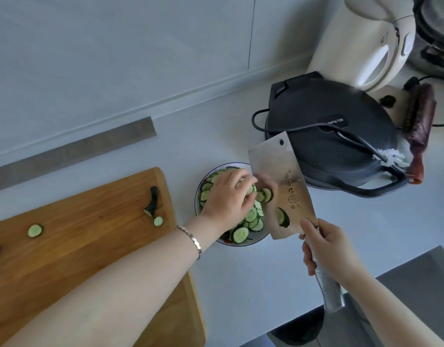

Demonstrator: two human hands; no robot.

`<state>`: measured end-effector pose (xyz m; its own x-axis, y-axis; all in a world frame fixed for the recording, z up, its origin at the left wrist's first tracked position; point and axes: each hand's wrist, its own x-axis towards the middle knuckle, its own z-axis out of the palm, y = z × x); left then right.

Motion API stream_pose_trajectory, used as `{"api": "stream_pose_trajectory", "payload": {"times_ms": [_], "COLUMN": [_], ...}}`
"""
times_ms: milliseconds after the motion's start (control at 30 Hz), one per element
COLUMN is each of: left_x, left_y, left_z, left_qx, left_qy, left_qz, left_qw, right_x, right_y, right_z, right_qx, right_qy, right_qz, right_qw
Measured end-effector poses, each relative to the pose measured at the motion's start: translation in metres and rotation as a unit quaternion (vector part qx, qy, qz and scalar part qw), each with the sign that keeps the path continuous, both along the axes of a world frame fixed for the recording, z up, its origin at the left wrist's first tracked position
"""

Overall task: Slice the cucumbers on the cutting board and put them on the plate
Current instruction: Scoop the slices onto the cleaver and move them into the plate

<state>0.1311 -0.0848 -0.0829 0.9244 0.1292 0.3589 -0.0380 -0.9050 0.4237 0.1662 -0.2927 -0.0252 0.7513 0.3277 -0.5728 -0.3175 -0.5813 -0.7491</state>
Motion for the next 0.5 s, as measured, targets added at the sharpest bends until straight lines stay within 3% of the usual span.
{"api": "stream_pose_trajectory", "payload": {"times_ms": [167,500], "left_x": [0.003,-0.022], "left_y": [-0.022,0.006], "left_z": [0.016,-0.001], "left_qx": [0.023,0.049], "left_qy": [-0.048,0.053], "left_qz": [-0.143,-0.09], "left_qw": [0.988,0.993], "right_x": [-0.002,-0.004], "right_y": [0.015,0.028], "right_z": [0.001,0.01], "right_qx": [0.014,0.012], "right_qy": [-0.003,-0.016], "right_qz": [0.004,-0.015], "right_qw": [1.0,1.0]}}
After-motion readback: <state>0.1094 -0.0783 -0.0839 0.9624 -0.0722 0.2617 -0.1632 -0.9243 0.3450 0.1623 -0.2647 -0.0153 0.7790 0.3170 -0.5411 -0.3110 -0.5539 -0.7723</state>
